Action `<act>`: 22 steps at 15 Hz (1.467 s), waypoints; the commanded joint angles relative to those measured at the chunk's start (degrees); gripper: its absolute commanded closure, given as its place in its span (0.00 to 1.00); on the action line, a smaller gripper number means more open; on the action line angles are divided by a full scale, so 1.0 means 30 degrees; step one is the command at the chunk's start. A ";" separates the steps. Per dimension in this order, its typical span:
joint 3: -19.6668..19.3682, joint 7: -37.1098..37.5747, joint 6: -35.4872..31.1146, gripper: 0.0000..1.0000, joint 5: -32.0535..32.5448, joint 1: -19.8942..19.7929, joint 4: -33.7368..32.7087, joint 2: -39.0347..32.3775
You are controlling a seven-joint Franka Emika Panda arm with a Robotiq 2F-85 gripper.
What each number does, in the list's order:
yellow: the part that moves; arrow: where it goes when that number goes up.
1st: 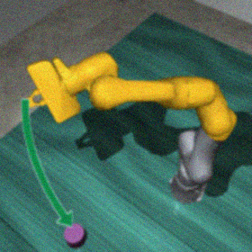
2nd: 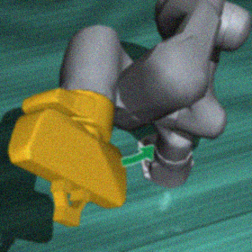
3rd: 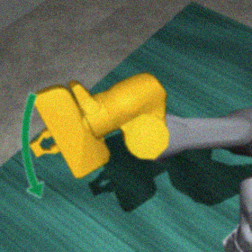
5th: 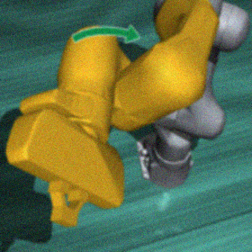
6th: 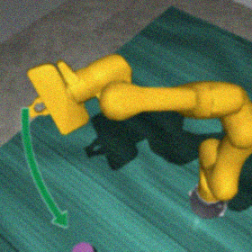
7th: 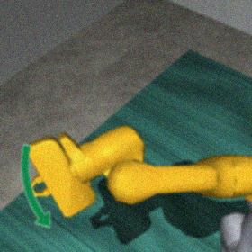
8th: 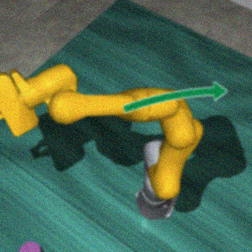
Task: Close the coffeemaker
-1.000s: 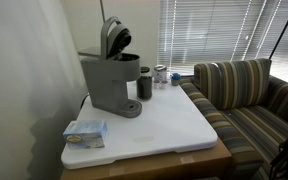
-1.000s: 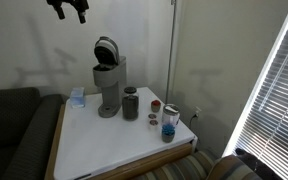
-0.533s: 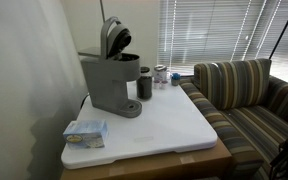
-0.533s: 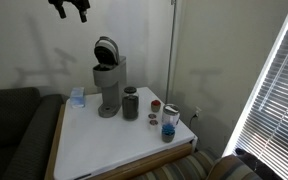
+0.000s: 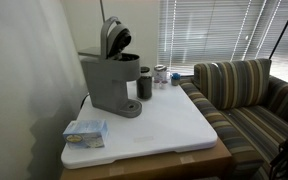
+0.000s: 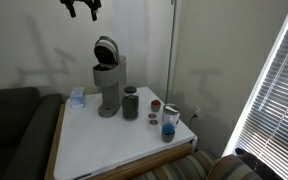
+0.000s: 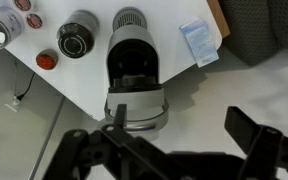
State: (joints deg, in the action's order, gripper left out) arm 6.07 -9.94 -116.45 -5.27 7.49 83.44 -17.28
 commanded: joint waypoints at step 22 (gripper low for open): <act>0.0081 0.0669 -0.0690 0.00 0.1328 0.0262 -0.8465 -0.6822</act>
State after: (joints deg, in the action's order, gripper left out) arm 6.46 -7.67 -121.26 -2.03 8.21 66.06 -33.09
